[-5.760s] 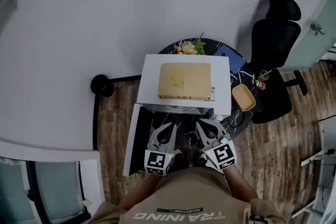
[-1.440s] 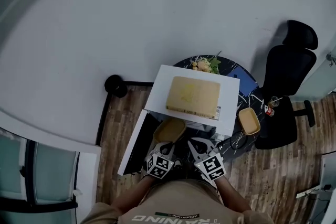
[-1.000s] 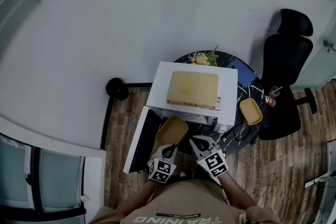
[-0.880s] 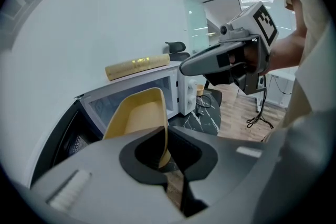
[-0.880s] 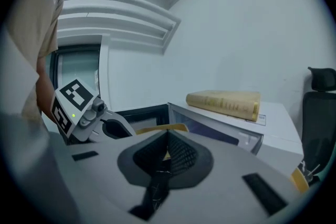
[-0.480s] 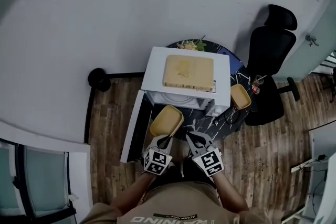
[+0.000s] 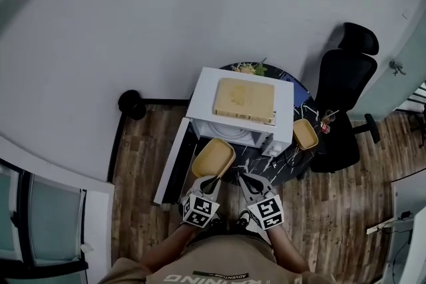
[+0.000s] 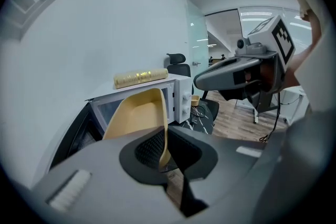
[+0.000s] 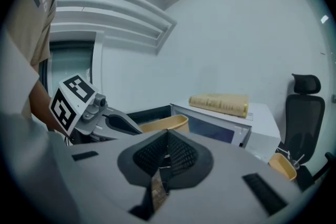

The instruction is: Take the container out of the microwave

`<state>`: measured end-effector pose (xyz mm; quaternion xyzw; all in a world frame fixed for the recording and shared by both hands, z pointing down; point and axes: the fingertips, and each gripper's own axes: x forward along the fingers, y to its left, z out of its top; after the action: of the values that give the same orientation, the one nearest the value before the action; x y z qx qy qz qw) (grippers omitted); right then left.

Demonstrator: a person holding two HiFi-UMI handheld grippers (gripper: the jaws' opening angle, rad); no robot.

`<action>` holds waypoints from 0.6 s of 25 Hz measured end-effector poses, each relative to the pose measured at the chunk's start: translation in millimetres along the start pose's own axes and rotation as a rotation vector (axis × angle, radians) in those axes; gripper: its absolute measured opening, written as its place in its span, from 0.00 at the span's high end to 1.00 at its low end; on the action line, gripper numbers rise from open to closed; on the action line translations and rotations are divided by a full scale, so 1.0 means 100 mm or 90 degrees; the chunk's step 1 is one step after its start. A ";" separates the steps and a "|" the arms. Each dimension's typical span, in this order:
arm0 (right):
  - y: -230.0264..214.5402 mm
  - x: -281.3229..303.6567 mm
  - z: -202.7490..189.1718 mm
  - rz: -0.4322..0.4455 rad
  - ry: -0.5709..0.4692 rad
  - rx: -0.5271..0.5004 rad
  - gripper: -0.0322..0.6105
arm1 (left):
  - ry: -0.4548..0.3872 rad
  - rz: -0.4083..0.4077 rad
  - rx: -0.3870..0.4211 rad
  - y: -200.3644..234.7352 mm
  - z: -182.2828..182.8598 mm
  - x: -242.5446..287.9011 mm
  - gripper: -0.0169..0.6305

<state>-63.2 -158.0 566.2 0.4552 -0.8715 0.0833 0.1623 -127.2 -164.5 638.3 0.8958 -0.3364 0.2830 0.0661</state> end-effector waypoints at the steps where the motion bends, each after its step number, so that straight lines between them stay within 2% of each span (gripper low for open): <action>1: -0.01 -0.01 0.02 0.002 0.000 0.000 0.94 | -0.001 0.002 0.000 -0.01 0.03 -0.02 0.94; 9: -0.17 -0.15 0.08 -0.005 -0.033 0.001 0.94 | -0.008 0.007 0.021 -0.15 0.17 -0.09 0.94; 15: -0.23 -0.19 0.01 0.003 -0.039 0.008 0.94 | 0.007 0.021 0.028 -0.17 0.12 -0.12 0.94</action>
<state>-34.7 -156.4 558.3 0.4566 -0.8766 0.0755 0.1322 -118.1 -148.5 623.2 0.8897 -0.3443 0.2966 0.0436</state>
